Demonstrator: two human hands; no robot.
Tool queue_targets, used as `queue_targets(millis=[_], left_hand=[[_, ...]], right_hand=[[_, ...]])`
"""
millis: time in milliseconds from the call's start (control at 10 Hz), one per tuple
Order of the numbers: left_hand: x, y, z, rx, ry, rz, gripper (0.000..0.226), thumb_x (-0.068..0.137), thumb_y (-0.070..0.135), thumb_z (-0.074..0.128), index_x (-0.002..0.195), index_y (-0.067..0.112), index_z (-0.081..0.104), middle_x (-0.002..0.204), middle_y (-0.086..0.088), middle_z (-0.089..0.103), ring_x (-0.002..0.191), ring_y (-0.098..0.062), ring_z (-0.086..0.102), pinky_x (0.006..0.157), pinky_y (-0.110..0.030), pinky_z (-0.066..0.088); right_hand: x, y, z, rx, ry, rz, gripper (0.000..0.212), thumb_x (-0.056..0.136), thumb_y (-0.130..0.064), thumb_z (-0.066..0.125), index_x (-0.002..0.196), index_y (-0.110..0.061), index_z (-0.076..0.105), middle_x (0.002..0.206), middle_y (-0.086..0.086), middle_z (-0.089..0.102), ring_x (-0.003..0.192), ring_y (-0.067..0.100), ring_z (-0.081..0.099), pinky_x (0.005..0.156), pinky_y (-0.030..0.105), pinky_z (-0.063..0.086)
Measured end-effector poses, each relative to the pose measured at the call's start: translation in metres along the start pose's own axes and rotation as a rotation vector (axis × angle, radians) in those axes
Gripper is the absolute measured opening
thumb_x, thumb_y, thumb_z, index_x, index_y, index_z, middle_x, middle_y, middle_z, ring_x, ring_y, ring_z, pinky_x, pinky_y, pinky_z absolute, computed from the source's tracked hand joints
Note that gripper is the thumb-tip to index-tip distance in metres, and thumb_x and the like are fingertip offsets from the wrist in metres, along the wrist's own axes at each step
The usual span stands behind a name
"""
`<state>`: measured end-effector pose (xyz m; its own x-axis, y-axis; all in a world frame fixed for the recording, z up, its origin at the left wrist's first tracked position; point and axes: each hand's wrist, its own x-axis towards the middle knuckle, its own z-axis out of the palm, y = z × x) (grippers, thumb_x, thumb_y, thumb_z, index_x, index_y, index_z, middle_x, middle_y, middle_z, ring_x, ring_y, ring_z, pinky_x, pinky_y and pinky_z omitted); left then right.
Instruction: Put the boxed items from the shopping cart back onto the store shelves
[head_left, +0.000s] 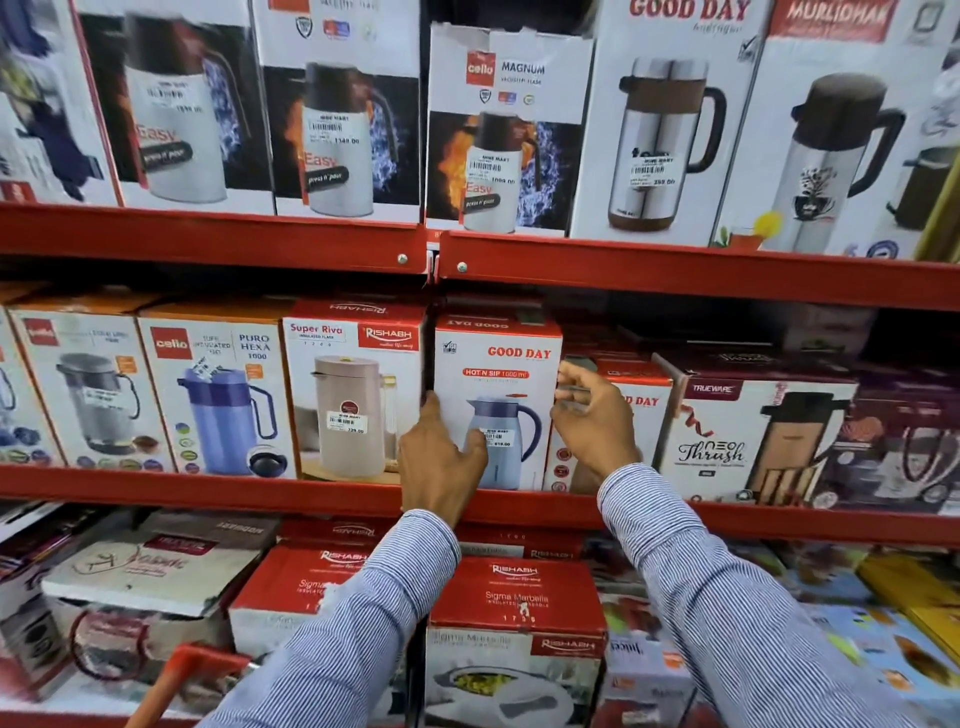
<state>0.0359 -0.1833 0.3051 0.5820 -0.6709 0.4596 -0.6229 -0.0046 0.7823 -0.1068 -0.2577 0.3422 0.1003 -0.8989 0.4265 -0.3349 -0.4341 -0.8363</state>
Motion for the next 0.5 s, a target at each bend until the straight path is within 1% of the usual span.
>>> queue_targets(millis=[100,200,300,400,500], left_hand=[[-0.0027,0.0051,-0.0024,0.011,0.010,-0.001,0.069,0.086,0.027,0.063,0.144,0.002,0.037,0.122,-0.016,0.068,0.108,-0.029,0.065,0.099,-0.034,0.048],[-0.0047,0.0054,-0.0057,0.047,0.038,0.015,0.065,0.088,0.027,0.060,0.144,0.003,0.039,0.115,-0.017,0.070,0.098,-0.028,0.068,0.098,-0.035,0.048],[-0.0037,0.0020,-0.0066,0.044,0.020,0.013,0.065,0.086,0.027,0.061,0.143,0.003,0.040,0.117,-0.016,0.070,0.100,-0.029,0.068,0.100,-0.036,0.048],[-0.0033,-0.0006,-0.0070,0.014,0.023,0.031,0.064,0.086,0.026,0.062,0.142,0.003,0.041,0.120,-0.015,0.069,0.105,-0.029,0.066,0.101,-0.038,0.047],[-0.0040,-0.0001,-0.0082,0.015,0.037,0.011,0.061,0.086,0.026,0.062,0.140,0.004,0.045,0.121,-0.013,0.069,0.094,-0.020,0.065,0.095,-0.032,0.049]], right_hand=[[0.0007,0.0022,-0.0018,0.012,-0.011,0.000,0.051,0.082,-0.002,0.064,0.131,-0.014,0.056,0.126,0.002,0.065,0.106,0.011,0.060,0.074,0.007,0.042],[-0.0002,0.0018,-0.0015,0.042,-0.010,-0.003,0.051,0.082,-0.002,0.064,0.130,-0.014,0.056,0.126,0.002,0.064,0.107,0.012,0.059,0.080,0.015,0.045],[-0.0029,0.0011,-0.0011,0.061,-0.014,-0.005,0.050,0.082,-0.002,0.065,0.130,-0.015,0.056,0.127,0.002,0.063,0.108,0.012,0.059,0.084,0.018,0.046],[-0.0037,0.0033,-0.0004,0.090,-0.025,0.003,0.053,0.082,-0.003,0.065,0.132,-0.014,0.054,0.130,0.003,0.062,0.113,0.014,0.059,0.089,0.023,0.048],[-0.0066,0.0062,-0.0018,0.107,-0.024,0.038,0.056,0.082,-0.010,0.067,0.135,-0.018,0.051,0.132,0.001,0.061,0.116,0.014,0.058,0.095,0.030,0.051]])
